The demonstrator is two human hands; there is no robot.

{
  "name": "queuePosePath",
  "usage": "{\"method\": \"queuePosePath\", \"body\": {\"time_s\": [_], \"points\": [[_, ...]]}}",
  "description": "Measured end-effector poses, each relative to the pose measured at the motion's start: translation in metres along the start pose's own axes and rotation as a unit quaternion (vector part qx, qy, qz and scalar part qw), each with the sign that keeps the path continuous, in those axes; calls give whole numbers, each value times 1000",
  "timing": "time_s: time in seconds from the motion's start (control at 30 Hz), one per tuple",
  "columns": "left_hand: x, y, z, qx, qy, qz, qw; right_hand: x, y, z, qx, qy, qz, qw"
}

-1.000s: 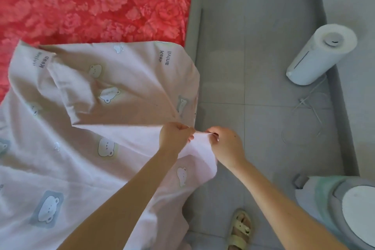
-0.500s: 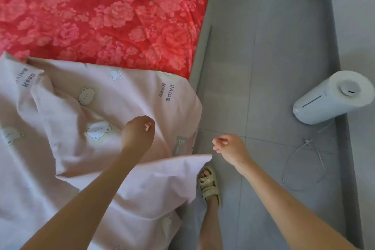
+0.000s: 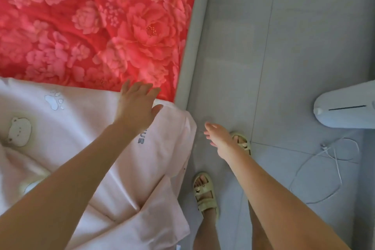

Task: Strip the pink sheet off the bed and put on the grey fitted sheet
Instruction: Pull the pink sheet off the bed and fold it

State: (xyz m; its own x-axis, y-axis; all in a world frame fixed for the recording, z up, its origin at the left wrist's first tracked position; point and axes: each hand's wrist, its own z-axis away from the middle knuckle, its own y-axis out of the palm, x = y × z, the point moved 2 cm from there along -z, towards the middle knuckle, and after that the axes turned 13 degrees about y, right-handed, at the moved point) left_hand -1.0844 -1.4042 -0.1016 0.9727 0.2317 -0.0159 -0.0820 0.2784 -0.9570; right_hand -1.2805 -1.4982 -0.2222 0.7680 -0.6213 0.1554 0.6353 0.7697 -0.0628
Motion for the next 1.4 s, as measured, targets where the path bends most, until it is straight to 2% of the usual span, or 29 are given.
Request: {"method": "queuePosePath", "body": {"time_s": [0.1,0.2,0.33,0.47,0.53,0.67,0.87,0.97,1.13,1.27,1.33,1.4], "points": [[5,8,-18,90,9,-13,996,24,8,-32,46,48,9,998],[7,6,-26,97,45,-4,994,39,19,-55,86,86,10,993],[15,-3,-29,128,27,136,982,48,29,-65,137,136,7,981],[20,-24,-25,98,76,203,971,48,12,-54,145,167,-44,974],[21,-32,-22,85,76,234,966,46,-15,-43,145,171,-91,970],[14,-40,-17,85,19,264,961,38,-85,-7,181,148,-178,956],[6,-50,-9,89,-5,222,971,21,-114,46,230,242,-238,912],[5,-49,-5,73,-16,211,975,20,-114,56,213,278,-270,897],[0,-49,-3,60,-19,171,983,13,-124,61,95,314,-260,908],[6,-53,-4,53,-36,152,986,5,-146,60,66,271,-284,917],[7,-57,-9,51,-59,158,984,4,-166,59,34,194,-294,935],[2,-57,-18,46,-62,171,982,6,-190,63,1,75,-214,974]]}}
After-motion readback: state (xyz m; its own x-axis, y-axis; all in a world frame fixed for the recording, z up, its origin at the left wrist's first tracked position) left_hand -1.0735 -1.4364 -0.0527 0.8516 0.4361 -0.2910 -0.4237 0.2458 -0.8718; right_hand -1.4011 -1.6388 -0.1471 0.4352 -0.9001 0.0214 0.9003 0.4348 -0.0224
